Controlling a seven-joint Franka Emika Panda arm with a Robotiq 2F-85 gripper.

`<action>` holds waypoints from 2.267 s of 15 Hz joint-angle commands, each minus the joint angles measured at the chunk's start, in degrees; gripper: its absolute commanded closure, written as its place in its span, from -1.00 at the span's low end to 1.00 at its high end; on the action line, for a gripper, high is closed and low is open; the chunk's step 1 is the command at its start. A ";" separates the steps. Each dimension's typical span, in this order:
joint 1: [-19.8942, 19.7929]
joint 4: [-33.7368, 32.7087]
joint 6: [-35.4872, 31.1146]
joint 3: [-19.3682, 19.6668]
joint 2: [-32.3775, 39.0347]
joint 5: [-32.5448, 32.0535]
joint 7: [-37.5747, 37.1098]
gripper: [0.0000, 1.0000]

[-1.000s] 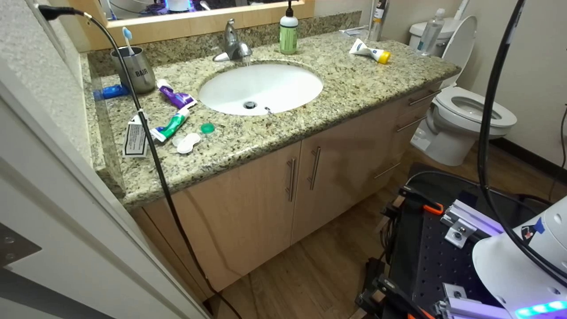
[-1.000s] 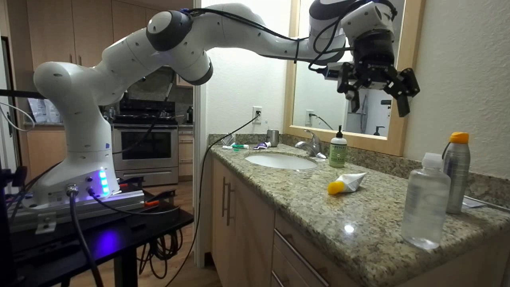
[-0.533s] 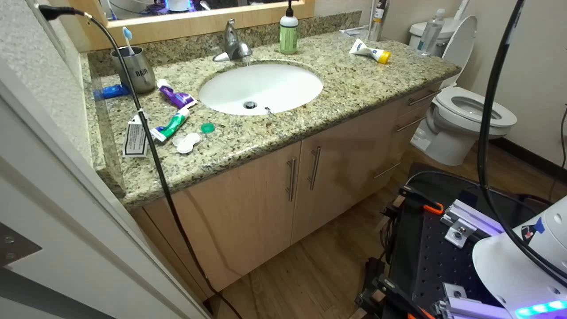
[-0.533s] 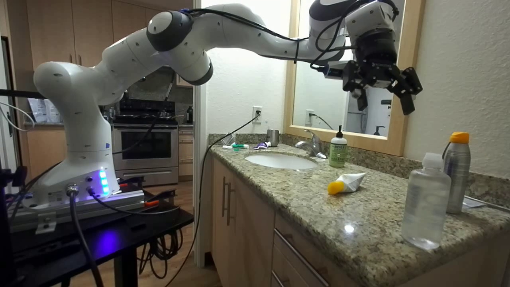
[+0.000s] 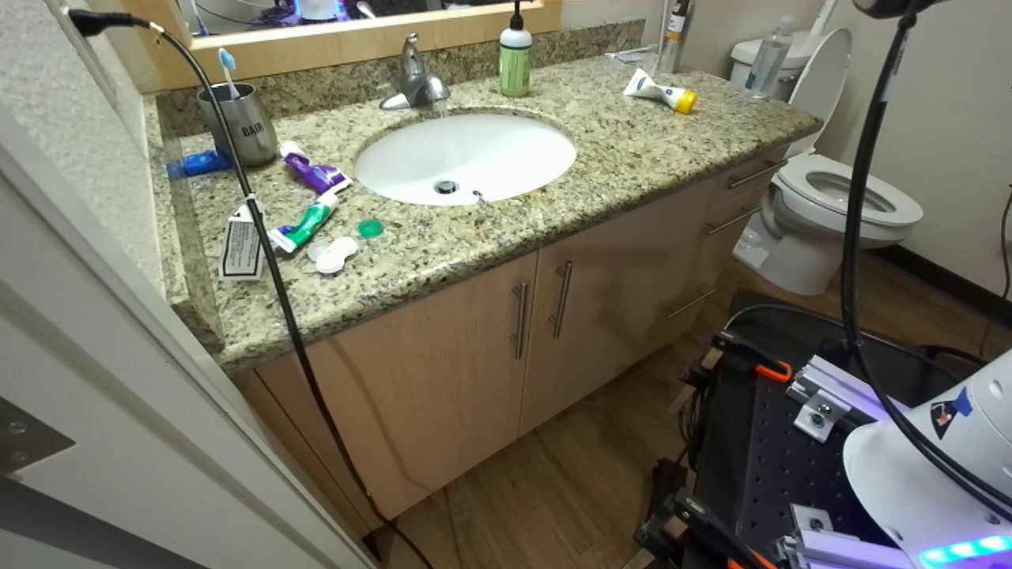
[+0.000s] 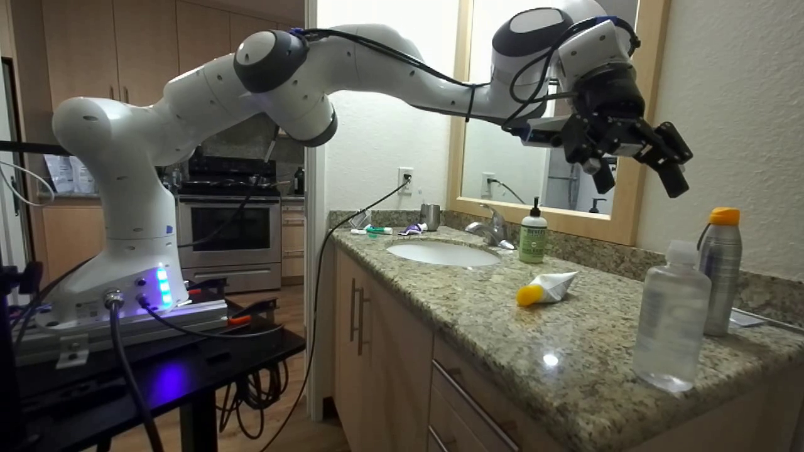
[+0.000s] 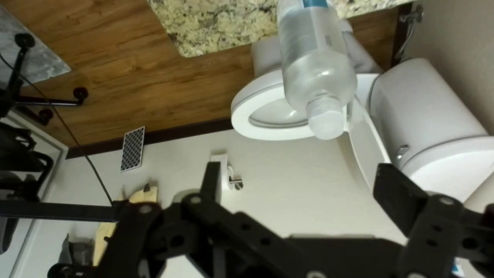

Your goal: Move the clear bottle to the left

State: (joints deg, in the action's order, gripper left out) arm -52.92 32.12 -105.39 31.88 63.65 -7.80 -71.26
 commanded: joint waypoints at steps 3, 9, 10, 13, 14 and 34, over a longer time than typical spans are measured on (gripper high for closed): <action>-0.11 -4.27 -1.78 7.01 8.74 -5.69 -15.80 -1.00; 0.33 -2.65 -5.10 6.58 8.46 -5.42 -18.27 -1.00; 0.22 -3.10 -7.44 6.54 8.37 -5.32 -18.86 -1.00; -0.12 -3.97 -12.84 6.05 8.22 -4.86 -17.97 -1.00; -2.54 -10.07 -9.60 3.08 10.35 -5.81 -14.90 -1.00; -1.51 -9.33 -4.94 2.25 14.30 -10.91 -14.20 -1.00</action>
State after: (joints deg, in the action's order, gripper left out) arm -55.02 21.87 -110.75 32.21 76.62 -16.98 -83.02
